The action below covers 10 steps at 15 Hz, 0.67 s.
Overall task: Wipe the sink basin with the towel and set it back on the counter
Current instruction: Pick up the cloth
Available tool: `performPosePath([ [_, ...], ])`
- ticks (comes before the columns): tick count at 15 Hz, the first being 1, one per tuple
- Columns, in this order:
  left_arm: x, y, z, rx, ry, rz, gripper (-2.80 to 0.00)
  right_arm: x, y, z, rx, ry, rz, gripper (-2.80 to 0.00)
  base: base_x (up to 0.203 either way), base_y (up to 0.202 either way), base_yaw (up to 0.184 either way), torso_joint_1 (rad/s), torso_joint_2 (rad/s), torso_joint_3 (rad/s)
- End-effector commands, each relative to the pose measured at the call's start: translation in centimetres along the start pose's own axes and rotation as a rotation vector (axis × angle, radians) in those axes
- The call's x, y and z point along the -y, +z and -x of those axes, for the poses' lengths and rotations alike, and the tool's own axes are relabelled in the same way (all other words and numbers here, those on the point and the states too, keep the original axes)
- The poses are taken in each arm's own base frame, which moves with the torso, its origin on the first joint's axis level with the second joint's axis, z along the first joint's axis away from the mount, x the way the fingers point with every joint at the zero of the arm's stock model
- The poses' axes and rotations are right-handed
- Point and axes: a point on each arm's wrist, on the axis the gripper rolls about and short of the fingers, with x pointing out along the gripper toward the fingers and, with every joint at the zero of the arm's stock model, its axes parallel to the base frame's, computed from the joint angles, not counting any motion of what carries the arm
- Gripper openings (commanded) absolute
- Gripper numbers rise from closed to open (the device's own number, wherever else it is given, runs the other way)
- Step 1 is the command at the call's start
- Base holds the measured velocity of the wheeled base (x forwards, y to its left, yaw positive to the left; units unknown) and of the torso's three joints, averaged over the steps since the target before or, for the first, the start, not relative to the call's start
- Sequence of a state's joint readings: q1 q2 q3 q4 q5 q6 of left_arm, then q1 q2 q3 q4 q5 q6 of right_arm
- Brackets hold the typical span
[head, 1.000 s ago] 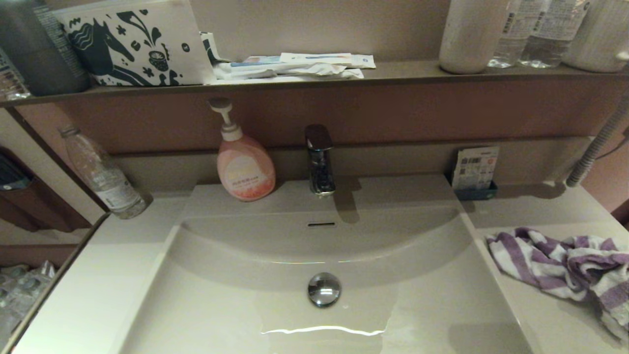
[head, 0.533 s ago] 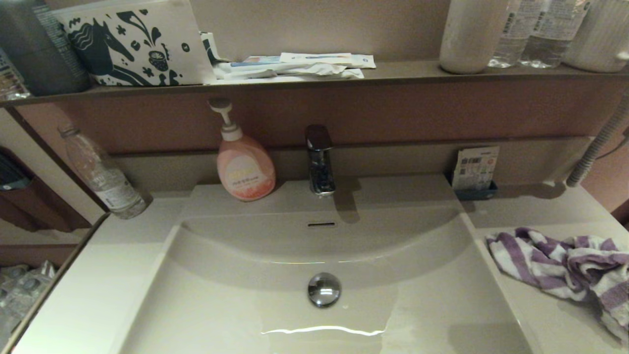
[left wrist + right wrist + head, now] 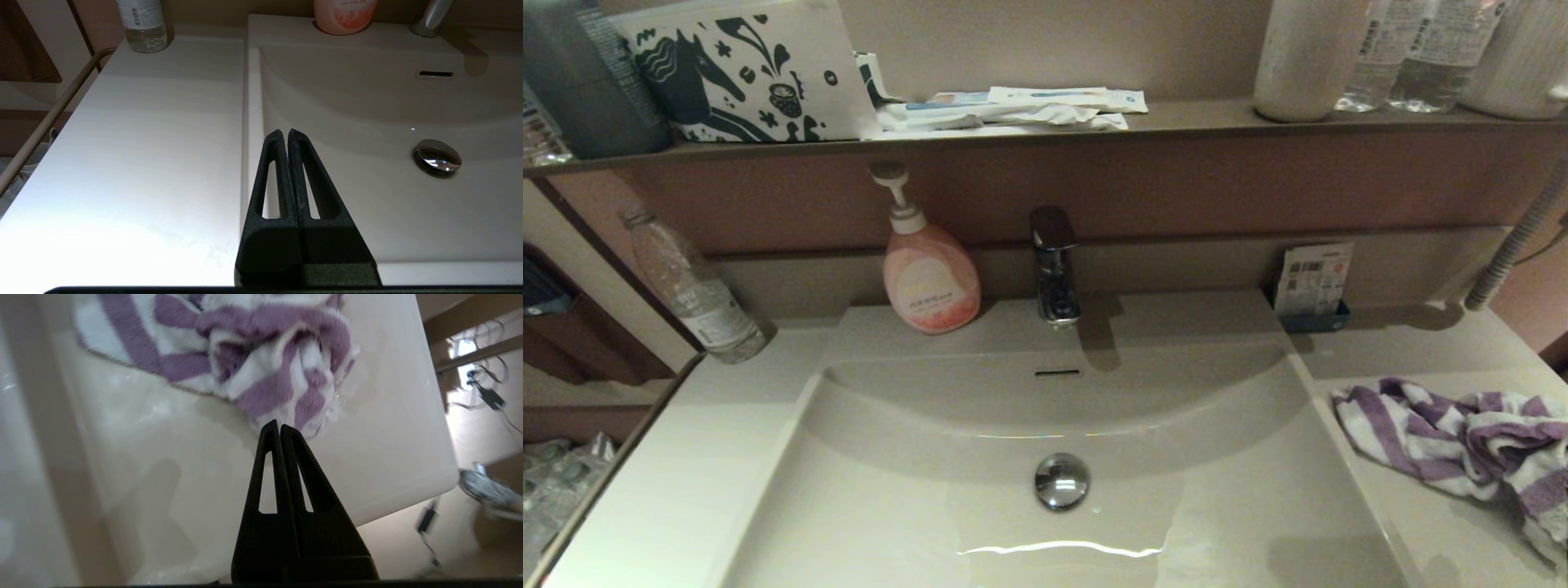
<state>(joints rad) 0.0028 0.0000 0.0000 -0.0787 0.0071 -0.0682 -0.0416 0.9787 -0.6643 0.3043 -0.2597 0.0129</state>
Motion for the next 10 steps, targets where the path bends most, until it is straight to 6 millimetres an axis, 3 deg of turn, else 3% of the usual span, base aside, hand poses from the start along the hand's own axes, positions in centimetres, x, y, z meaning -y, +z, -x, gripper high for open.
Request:
performPosePath([
  [1,0.0,0.0,0.0,0.0,0.001,0.001,-2.8,-0.5,1.4,-2.2,-0.078,-0.012,0.024,-2.8,0.0,0.0,0.0,0.0,0.0,0.0],
  [6,0.0,0.0,0.0,0.0,0.001,0.001,-2.8,-0.5,2.3,-3.1,-0.087,-0.017,0.205,-2.8,0.0,0.0,0.0,0.0,0.0,0.0],
  [7,0.0,0.0,0.0,0.0,0.001,0.001,-2.8,-0.2,2.5,-3.1,-0.087,-0.031,0.238,0.0,0.0,0.0,0.0,0.0,0.0,0.0],
  [10,0.0,0.0,0.0,0.0,0.001,0.001,-2.8,0.1,2.8,-4.0,-0.122,-0.048,0.233,0.0,0.0,0.0,0.0,0.0,0.0,0.0],
])
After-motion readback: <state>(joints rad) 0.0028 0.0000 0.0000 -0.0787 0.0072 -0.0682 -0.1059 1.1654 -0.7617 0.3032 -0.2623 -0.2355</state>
